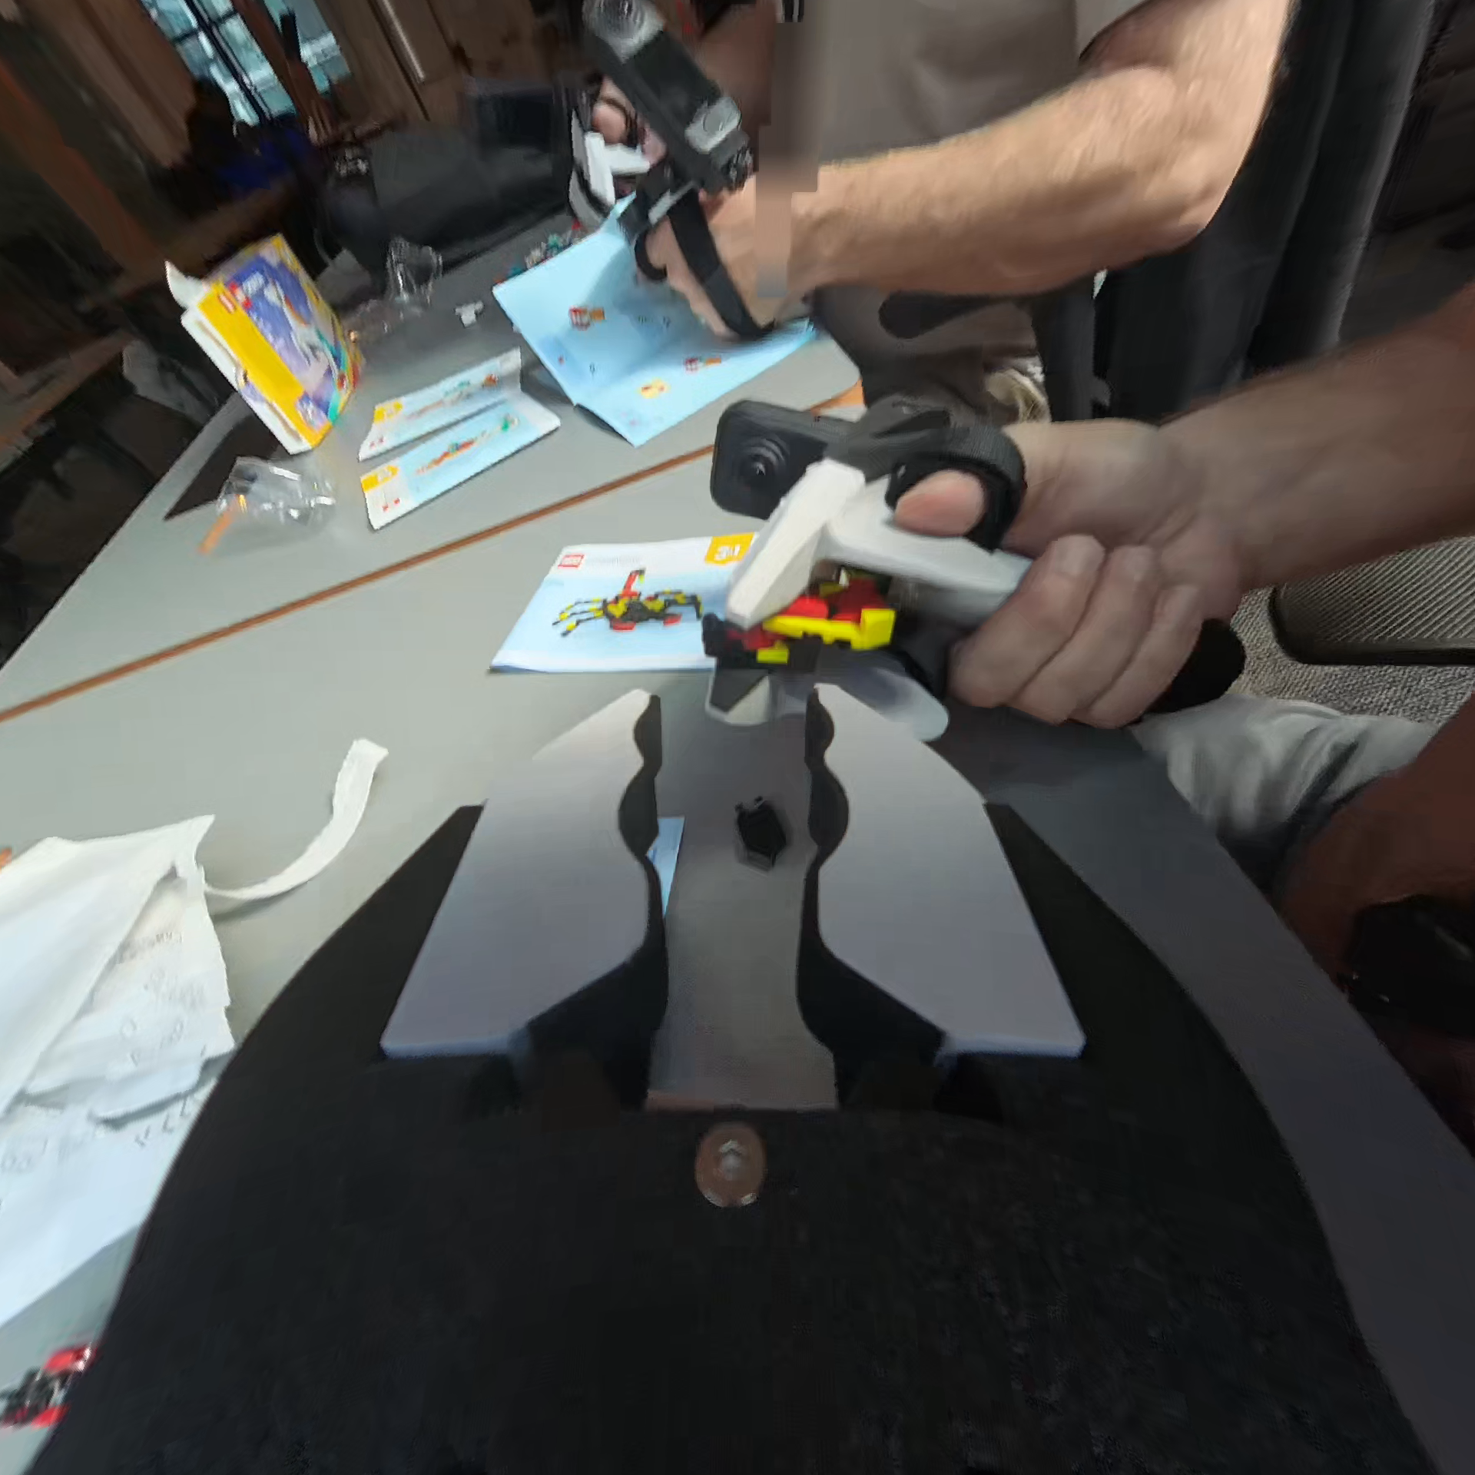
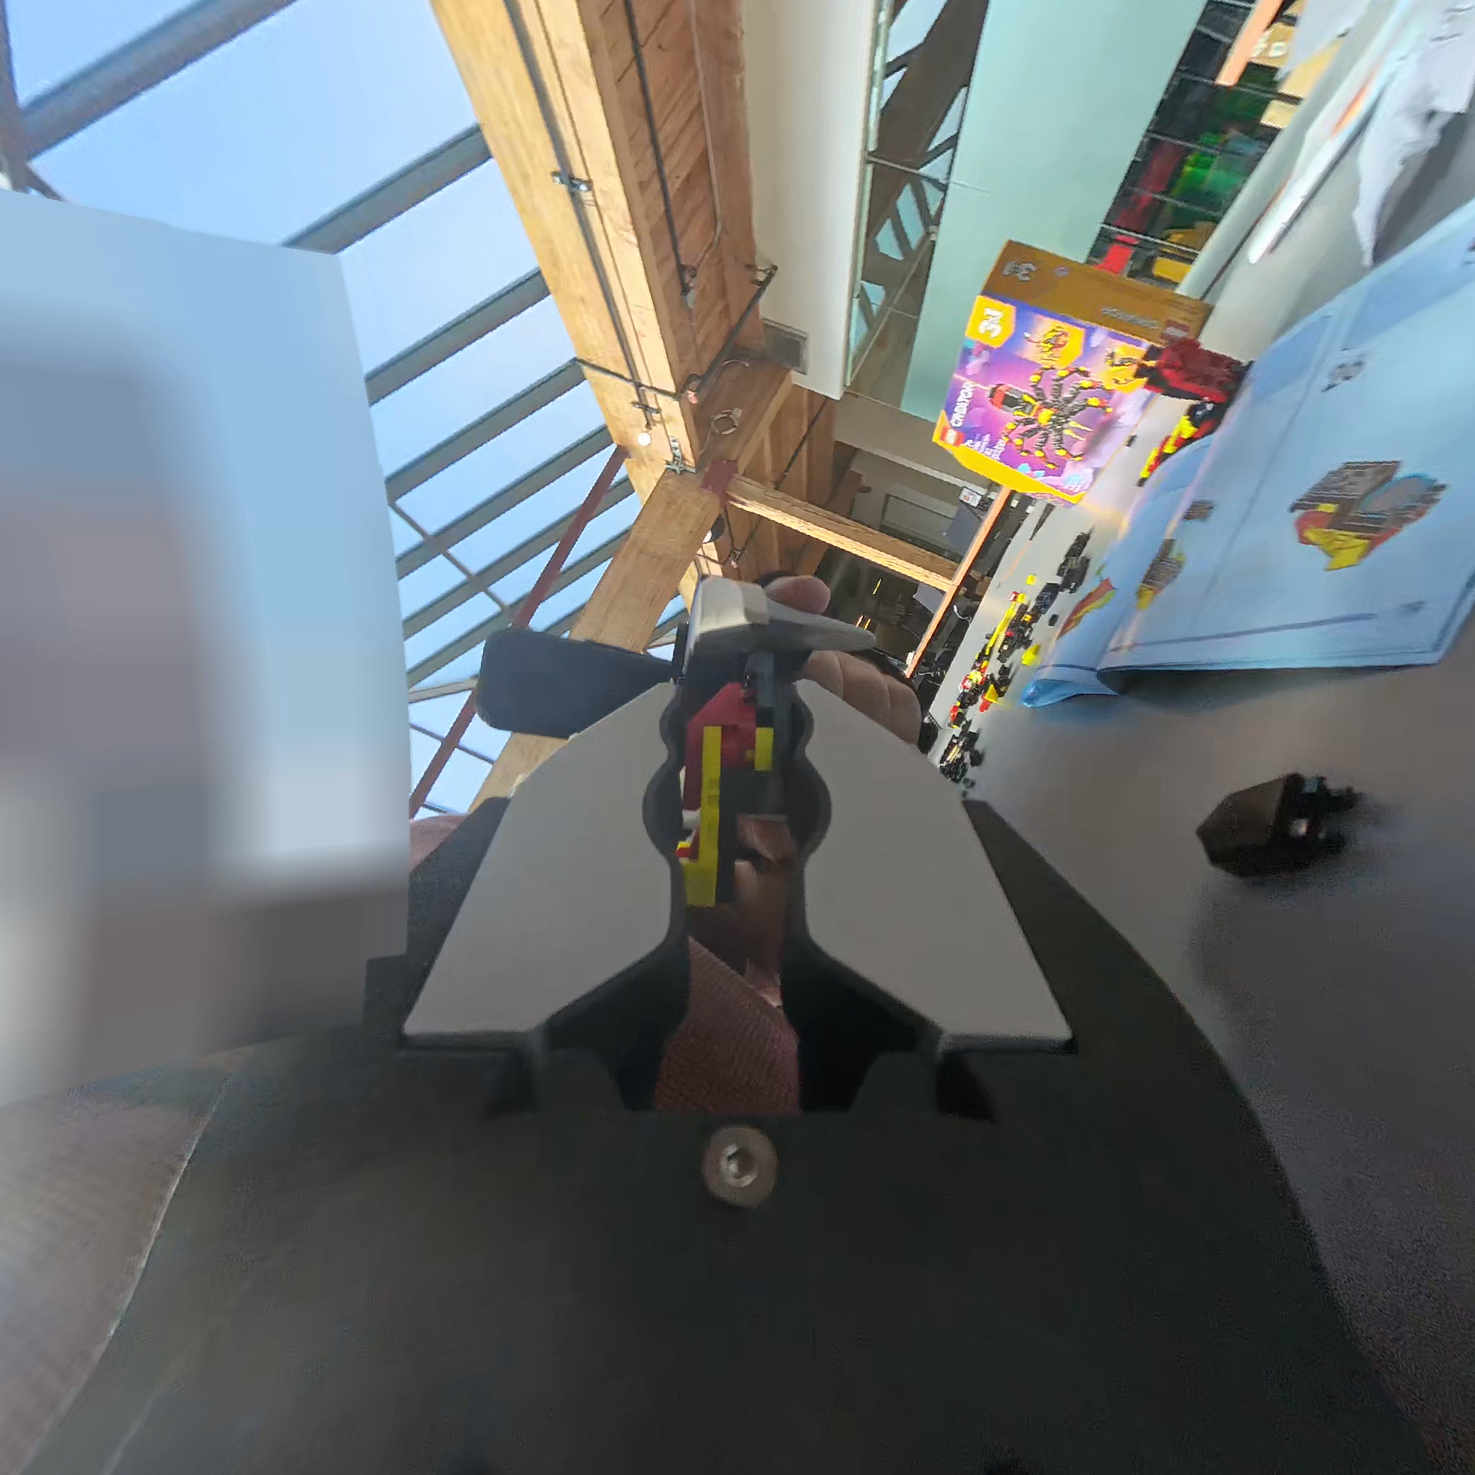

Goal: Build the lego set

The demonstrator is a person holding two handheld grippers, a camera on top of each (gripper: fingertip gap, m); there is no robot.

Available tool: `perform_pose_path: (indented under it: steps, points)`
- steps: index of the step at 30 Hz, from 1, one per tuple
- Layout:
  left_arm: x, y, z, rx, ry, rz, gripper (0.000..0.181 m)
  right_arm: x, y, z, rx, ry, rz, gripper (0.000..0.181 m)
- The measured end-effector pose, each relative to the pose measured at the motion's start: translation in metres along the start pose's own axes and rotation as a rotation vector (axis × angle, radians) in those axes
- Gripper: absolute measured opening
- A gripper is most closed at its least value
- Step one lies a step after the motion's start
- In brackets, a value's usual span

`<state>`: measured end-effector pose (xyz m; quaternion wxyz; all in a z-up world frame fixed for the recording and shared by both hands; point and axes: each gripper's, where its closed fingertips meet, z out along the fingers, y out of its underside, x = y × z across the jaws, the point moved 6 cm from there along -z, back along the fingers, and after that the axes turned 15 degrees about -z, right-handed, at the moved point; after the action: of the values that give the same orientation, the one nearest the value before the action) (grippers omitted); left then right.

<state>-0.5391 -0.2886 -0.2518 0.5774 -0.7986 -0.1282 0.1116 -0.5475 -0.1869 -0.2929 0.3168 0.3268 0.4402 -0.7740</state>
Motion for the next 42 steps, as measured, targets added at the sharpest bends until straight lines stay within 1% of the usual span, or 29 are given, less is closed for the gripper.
perform_pose_path:
  steps: [1,2,3,4,5,7,8,9,12,14,16,18,19,20,21,22,24,26,28,30,32,35,37,38,42]
  points:
    - [-0.005,0.014,0.000,-0.043,-0.027,-0.023,0.036,0.003,-0.004,0.004,0.009,-0.023,0.035,0.020]
    - [-0.006,0.023,-0.001,-0.059,-0.025,-0.053,0.038,0.004,-0.005,0.009,-0.034,-0.017,0.022,0.020]
    - [-0.007,0.028,-0.004,-0.057,-0.014,-0.089,0.040,0.008,-0.004,0.014,-0.087,0.049,-0.005,0.020]
    - [-0.008,0.030,-0.007,-0.043,-0.014,-0.121,0.045,0.008,-0.003,0.019,-0.115,0.067,-0.024,0.021]
    - [-0.010,0.028,-0.009,-0.020,-0.017,-0.134,0.053,0.007,-0.003,0.023,-0.134,0.044,-0.006,0.021]
    - [-0.012,0.022,-0.012,0.036,-0.026,-0.114,0.069,0.008,-0.001,0.030,-0.181,0.019,0.035,0.021]
    - [-0.012,0.018,-0.012,0.052,-0.024,-0.096,0.072,0.009,0.001,0.033,-0.216,0.020,0.023,0.020]
    - [-0.009,0.016,-0.011,0.060,0.014,-0.071,0.071,0.010,0.003,0.035,-0.255,0.019,0.019,0.021]
    - [0.000,0.014,-0.007,0.066,0.140,0.017,0.066,0.001,0.012,0.044,-0.417,-0.100,0.057,0.021]
    - [0.005,0.015,-0.005,0.051,0.204,0.072,0.053,-0.003,0.014,0.047,-0.511,-0.111,0.020,0.021]
    - [0.008,0.013,-0.005,0.071,0.215,0.105,0.049,-0.007,0.014,0.050,-0.587,-0.126,0.030,0.022]
    - [0.009,0.013,-0.005,0.075,0.191,0.124,0.048,-0.007,0.014,0.049,-0.626,-0.108,0.026,0.024]
    - [0.009,0.014,-0.007,0.089,0.172,0.137,0.047,-0.006,0.013,0.048,-0.632,-0.088,0.016,0.031]
    - [0.008,0.015,-0.009,0.098,0.150,0.140,0.028,-0.004,0.012,0.047,-0.626,-0.067,0.006,0.036]
    - [0.007,0.015,-0.011,0.107,0.129,0.128,0.021,-0.001,0.010,0.044,-0.614,-0.033,-0.007,0.037]
    - [0.006,0.017,-0.013,0.117,0.109,0.115,0.021,0.002,0.008,0.042,-0.595,-0.005,-0.020,0.042]
    - [0.005,0.021,-0.015,0.126,0.072,0.092,0.021,0.004,0.007,0.038,-0.554,0.011,-0.009,0.039]
    - [0.007,0.027,-0.015,0.091,0.062,0.075,0.021,0.008,0.012,0.038,-0.560,0.031,0.005,0.037]
    - [0.011,0.032,-0.017,0.069,0.045,0.094,0.021,0.010,0.018,0.038,-0.603,0.044,-0.011,0.038]
    - [0.010,0.037,-0.021,0.019,-0.016,0.105,0.021,0.013,0.015,0.032,-0.622,0.108,-0.077,0.040]
    - [0.008,0.044,-0.027,-0.031,-0.091,0.066,0.021,0.014,0.009,0.023,-0.605,0.167,-0.111,0.040]
    - [0.003,0.066,-0.034,-0.213,-0.243,0.030,0.021,0.010,-0.002,0.004,-0.602,0.287,-0.237,0.040]
    - [0.003,0.078,-0.035,-0.332,-0.303,0.018,0.022,0.002,-0.007,-0.006,-0.571,0.334,-0.305,0.039]
    - [0.003,0.082,-0.035,-0.364,-0.318,0.000,0.021,-0.003,-0.008,-0.009,-0.556,0.343,-0.330,0.039]
    - [0.001,0.085,-0.031,-0.387,-0.353,-0.064,0.022,-0.015,-0.006,-0.016,-0.522,0.375,-0.420,0.038]
